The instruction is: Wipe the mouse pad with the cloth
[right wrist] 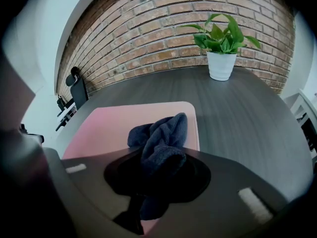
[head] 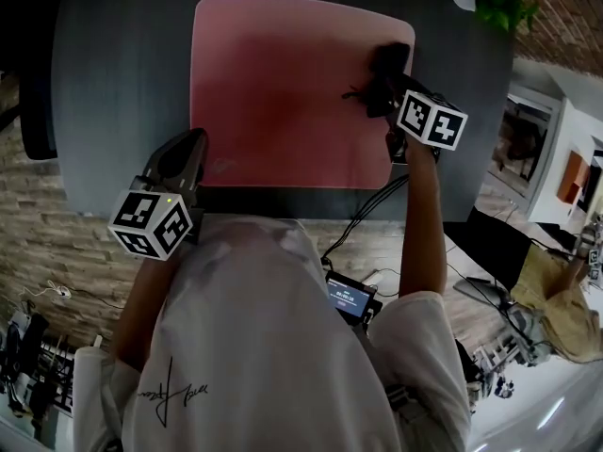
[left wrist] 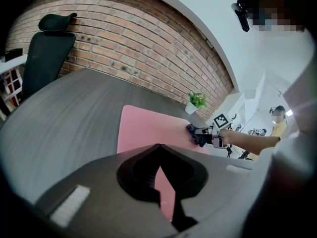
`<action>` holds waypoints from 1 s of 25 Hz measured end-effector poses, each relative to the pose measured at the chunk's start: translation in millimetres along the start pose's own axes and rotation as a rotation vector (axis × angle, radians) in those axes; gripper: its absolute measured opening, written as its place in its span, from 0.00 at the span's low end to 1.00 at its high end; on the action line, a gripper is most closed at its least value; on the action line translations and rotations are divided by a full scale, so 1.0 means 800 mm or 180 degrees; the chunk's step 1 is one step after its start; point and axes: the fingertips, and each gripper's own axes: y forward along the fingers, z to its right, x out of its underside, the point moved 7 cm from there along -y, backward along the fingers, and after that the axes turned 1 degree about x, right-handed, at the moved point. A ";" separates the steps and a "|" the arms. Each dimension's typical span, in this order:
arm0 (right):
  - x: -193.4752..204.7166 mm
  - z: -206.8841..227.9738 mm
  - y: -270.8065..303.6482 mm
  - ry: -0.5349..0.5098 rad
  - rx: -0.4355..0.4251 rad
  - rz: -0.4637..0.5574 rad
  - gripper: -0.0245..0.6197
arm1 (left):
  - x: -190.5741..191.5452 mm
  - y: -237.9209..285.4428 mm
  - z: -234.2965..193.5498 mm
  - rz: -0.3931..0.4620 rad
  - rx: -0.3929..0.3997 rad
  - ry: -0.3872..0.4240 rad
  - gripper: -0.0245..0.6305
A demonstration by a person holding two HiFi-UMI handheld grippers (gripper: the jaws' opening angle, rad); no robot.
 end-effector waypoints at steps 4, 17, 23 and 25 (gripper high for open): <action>-0.008 -0.006 0.007 -0.0102 0.0047 -0.0025 0.20 | 0.000 -0.001 -0.003 0.0012 -0.0007 -0.0030 0.06; -0.035 -0.041 0.032 -0.0224 -0.0048 -0.0032 0.20 | 0.000 -0.003 -0.014 0.0034 -0.0028 -0.0169 0.06; -0.043 -0.071 0.048 -0.0308 -0.0101 -0.0007 0.20 | 0.002 -0.006 -0.024 0.0049 -0.0039 -0.0222 0.06; -0.044 -0.081 0.051 -0.0348 -0.0120 -0.0013 0.20 | 0.002 -0.009 -0.026 0.0063 -0.0044 -0.0248 0.06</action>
